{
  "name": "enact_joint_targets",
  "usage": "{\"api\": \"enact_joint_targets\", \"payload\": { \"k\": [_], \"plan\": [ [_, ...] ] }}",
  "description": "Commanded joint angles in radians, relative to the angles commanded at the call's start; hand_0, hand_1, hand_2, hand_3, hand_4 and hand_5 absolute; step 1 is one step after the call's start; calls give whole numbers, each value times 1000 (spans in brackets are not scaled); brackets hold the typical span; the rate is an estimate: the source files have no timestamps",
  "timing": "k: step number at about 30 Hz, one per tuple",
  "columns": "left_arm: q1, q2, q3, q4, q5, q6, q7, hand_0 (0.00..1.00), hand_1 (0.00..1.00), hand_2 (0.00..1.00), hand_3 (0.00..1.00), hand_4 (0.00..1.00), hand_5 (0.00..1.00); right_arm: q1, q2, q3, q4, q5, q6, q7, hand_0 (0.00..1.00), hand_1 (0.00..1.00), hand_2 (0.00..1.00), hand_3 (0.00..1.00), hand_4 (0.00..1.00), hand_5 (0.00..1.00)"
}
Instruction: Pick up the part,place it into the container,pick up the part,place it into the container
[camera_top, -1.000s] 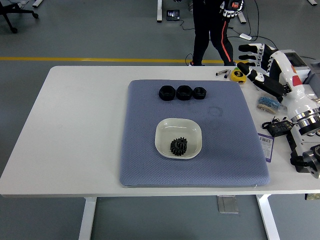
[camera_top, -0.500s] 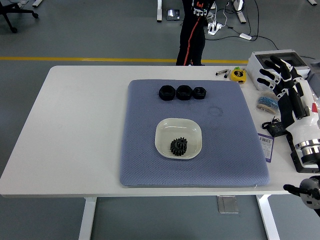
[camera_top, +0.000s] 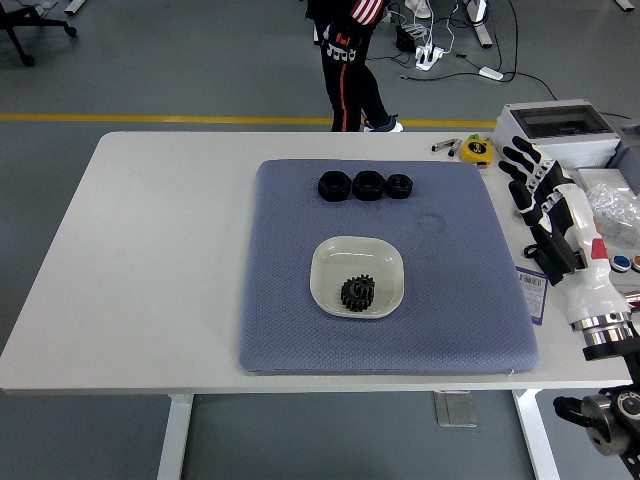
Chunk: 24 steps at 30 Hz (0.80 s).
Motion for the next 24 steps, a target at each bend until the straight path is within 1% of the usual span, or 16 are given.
{"api": "enact_joint_targets", "payload": {
  "k": [3,4,9,10,15,16,17,21,24],
  "plan": [
    [-2,0,5,-1,-8,0,-2,673,640,693,614,622,639,-6,0,-2,3,-5,2,-5,998,884,911,963,998,860],
    [-3,1,5,-1,-8,-1,-2,672,640,692,614,624,643,-8,1,-4,3,-7,4,-9,998,911,931,995,998,890],
    [-5,0,10,-1,-13,0,-4,672,640,692,614,624,643,-7,3,-10,3,-19,16,-20,998,911,931,995,998,890],
    [-5,0,10,-1,-14,0,-4,673,640,690,614,623,643,-8,3,-10,3,-17,21,-20,998,968,985,998,998,947],
    [-5,0,14,-1,-22,0,-6,673,640,690,614,623,643,-12,1,-5,5,-28,69,-50,998,968,985,998,998,947],
    [-5,0,16,-1,-24,0,-6,673,642,694,614,622,642,-13,0,-5,6,-32,79,-58,998,998,998,998,998,998],
    [-5,0,17,0,-26,0,-7,673,642,694,614,622,642,-13,0,-4,7,-35,90,-69,998,998,998,998,998,998],
    [-7,0,24,-1,-37,2,-8,673,642,694,614,622,642,-14,-2,-3,8,-37,119,-95,998,998,998,998,998,998],
    [-9,0,27,0,-44,4,-9,674,643,695,614,623,642,-12,-2,-5,8,-27,126,-101,998,998,998,998,998,998]
  ]
}}
